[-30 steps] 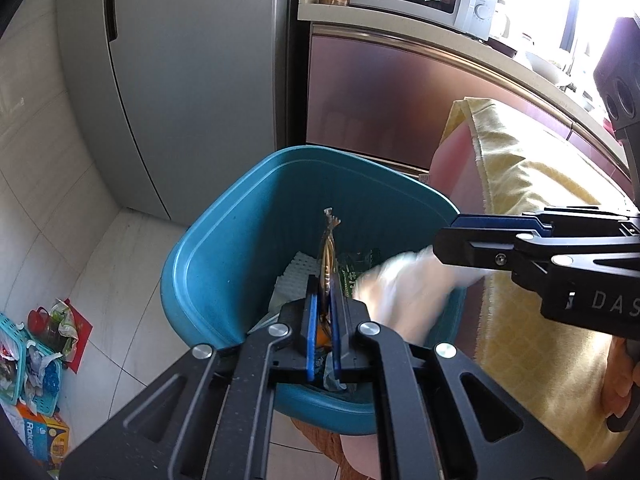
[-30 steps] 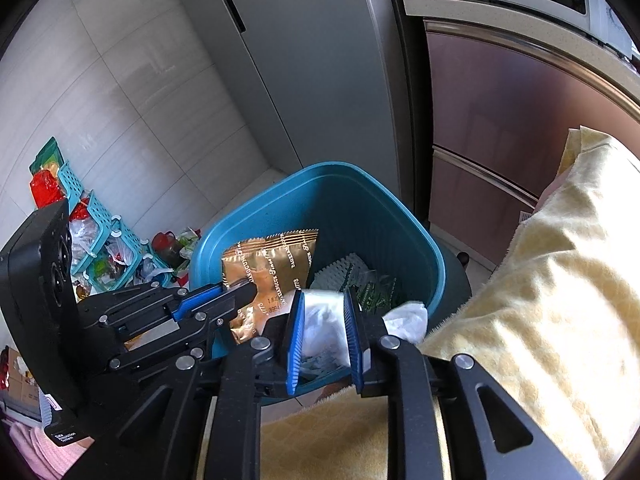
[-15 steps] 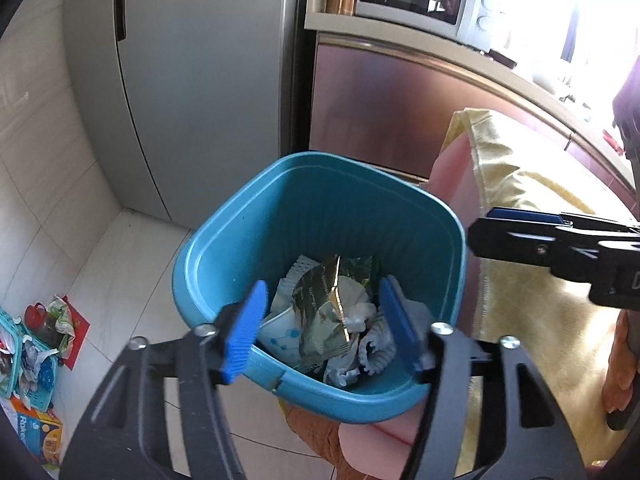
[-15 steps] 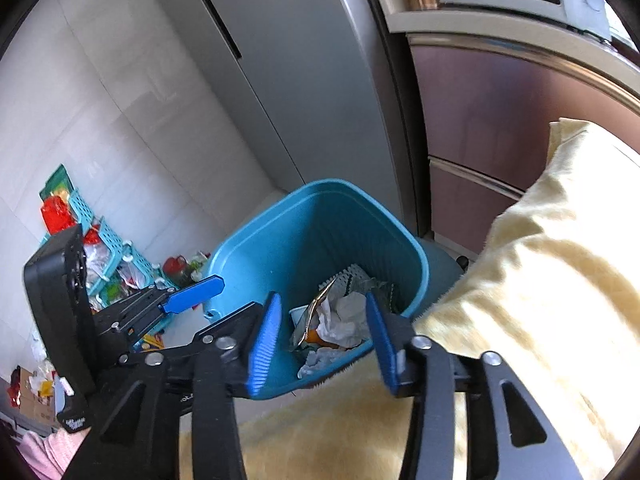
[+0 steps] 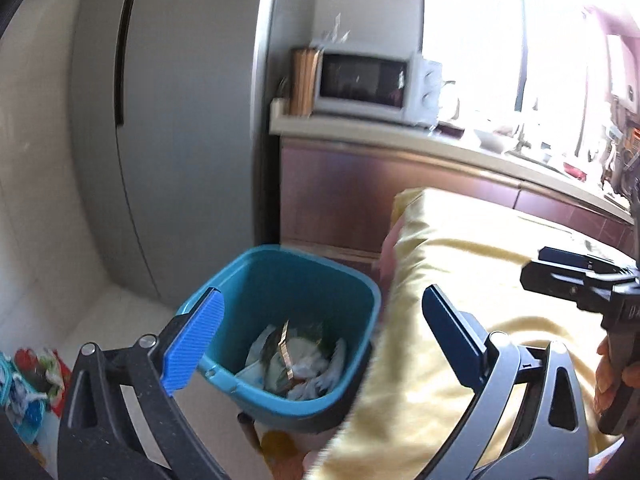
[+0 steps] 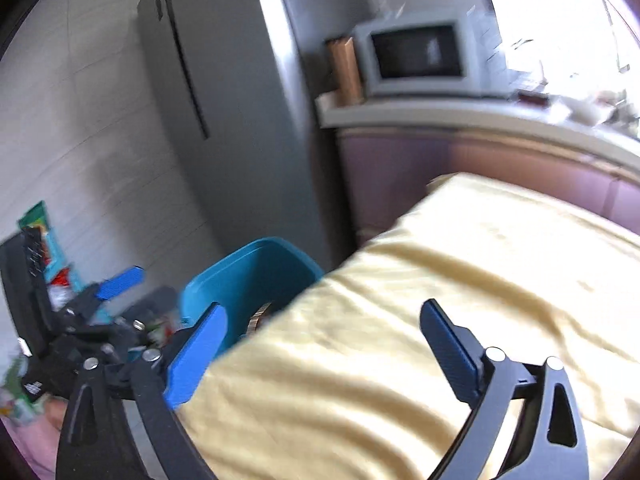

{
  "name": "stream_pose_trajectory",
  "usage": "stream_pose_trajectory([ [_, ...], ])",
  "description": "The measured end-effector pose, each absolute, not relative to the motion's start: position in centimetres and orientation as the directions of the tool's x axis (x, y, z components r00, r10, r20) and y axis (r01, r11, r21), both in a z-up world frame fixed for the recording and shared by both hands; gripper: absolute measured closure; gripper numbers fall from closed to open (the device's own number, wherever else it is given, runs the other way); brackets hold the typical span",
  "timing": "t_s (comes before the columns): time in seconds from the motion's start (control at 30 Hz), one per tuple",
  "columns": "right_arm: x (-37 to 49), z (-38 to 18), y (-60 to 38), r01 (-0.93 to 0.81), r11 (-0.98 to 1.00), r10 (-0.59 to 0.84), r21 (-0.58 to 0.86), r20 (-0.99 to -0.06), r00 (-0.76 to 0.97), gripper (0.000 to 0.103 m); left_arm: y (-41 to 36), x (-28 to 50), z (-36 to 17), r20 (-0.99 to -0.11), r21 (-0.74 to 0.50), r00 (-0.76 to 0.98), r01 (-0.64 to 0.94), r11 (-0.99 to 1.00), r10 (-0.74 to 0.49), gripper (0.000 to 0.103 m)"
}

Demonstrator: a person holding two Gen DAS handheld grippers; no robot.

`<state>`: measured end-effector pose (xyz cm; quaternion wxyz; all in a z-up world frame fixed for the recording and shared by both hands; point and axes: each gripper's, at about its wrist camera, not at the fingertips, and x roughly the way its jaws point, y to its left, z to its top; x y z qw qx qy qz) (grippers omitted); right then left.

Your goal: Collect trash

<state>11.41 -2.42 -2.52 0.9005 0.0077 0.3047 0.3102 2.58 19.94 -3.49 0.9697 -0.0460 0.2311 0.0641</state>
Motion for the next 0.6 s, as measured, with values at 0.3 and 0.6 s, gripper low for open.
stream_pose_trajectory([
  [0.3, 5.7, -1.1, -10.7, -0.333, 0.939, 0.336, 0.085, -0.422, 0.842, 0.007, 12.4, 2.1, -0.9, -0.349, -0.035, 0.937, -0.042, 0.998, 0.028, 0.006],
  [0.6, 2.5, -0.7, -16.4, -0.166, 0.984, 0.18, 0.07, -0.348, 0.92, 0.007, 5.9, 1.5, 0.2, -0.287, -0.004, 0.958, 0.019, 1.0, -0.019, 0.006],
])
